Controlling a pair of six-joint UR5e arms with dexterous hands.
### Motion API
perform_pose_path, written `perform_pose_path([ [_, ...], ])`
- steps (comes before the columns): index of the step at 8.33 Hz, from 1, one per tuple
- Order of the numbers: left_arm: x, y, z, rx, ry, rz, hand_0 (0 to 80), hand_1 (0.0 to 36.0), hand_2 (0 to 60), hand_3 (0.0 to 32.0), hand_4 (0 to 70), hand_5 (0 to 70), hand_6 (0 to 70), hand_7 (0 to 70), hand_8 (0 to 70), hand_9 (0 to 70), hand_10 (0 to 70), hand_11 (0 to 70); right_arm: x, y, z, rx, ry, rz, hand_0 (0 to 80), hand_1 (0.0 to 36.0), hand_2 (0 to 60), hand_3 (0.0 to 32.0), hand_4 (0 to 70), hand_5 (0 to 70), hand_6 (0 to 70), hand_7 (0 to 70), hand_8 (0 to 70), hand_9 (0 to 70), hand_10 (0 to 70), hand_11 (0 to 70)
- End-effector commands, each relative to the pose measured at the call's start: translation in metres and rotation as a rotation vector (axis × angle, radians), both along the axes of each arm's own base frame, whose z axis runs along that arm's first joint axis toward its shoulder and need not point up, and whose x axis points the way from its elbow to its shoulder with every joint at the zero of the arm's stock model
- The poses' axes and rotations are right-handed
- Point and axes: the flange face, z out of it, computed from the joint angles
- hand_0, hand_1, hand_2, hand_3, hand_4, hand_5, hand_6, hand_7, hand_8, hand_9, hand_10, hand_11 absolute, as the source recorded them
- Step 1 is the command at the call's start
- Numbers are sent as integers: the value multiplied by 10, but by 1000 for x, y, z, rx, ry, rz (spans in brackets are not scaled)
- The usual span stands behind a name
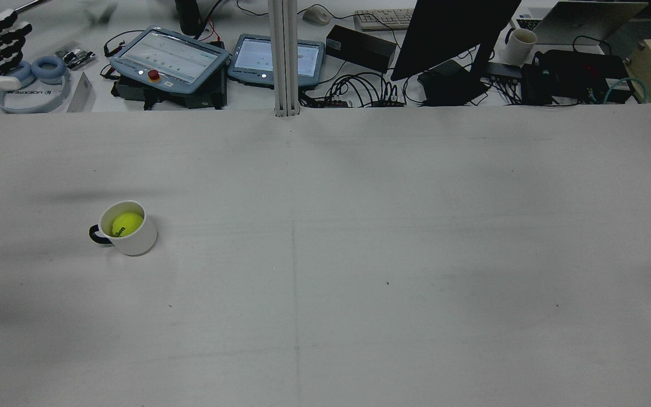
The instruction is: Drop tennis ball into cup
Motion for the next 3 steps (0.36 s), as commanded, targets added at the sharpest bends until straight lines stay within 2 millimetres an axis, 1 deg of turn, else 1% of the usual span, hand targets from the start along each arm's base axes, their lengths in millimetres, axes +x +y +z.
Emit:
perform_pose_path([
  [1,-106,-10,25,-55,-24,-177,508,256,157,0,0,19,1,67,0,0,0,0,0,0,0,0,0,-1,0,0,0,0,0,0,0,0,0,0,0,0],
  [2,-118,-2,36,-108,-37,-189,528,271,136,0,0,22,0,91,0,4,0,0,0,0,0,0,0,1,0,0,0,0,0,0,0,0,0,0,0,0],
  [3,-118,1,41,-122,-41,-189,532,272,122,0,0,23,0,100,0,6,0,0,0,0,-1,2,0,1,0,0,0,0,0,0,0,0,0,0,0,0],
])
